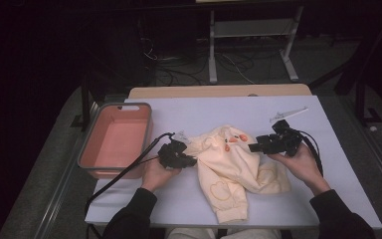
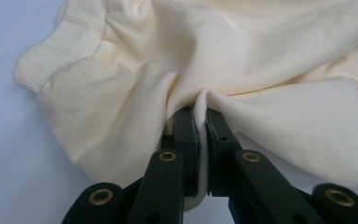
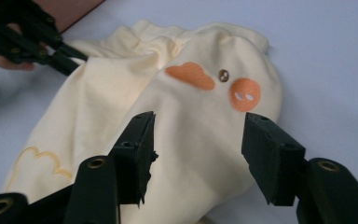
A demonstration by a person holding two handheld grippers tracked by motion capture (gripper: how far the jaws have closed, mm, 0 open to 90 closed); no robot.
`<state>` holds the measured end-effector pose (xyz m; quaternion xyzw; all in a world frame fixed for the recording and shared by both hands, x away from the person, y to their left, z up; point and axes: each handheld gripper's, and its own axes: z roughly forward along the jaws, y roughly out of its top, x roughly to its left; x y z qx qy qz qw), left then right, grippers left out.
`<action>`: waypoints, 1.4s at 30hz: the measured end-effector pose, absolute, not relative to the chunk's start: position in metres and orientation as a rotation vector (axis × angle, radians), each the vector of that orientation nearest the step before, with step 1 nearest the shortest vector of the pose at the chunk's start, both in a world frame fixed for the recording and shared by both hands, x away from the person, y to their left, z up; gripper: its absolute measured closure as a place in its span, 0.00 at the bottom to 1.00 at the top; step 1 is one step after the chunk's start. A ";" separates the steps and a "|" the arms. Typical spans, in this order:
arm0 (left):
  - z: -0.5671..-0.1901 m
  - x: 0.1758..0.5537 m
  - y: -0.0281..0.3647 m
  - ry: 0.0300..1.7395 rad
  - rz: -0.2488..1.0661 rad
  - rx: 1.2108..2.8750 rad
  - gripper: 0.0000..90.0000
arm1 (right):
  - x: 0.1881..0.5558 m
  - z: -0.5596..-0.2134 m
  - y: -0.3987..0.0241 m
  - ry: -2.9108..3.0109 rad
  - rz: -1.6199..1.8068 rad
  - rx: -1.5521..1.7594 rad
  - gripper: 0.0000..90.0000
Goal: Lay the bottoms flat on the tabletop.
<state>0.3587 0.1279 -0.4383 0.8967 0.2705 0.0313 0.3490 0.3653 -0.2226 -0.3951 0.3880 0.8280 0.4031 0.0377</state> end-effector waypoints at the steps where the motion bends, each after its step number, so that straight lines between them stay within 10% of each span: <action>1: -0.438 0.359 0.128 0.701 0.081 2.324 0.94 | 0.370 -0.398 -0.222 2.538 1.234 1.200 0.47; 14: -0.438 0.360 0.128 0.692 0.075 2.328 0.94 | 0.430 -0.441 -0.225 2.501 1.201 1.441 0.47; 21: -0.439 0.361 0.128 0.690 0.071 2.330 0.94 | 0.434 -0.449 -0.215 2.618 1.125 1.380 0.90; 42: -0.411 0.355 0.137 0.751 0.053 2.167 0.57 | 0.401 -0.444 -0.284 2.416 1.182 1.597 0.92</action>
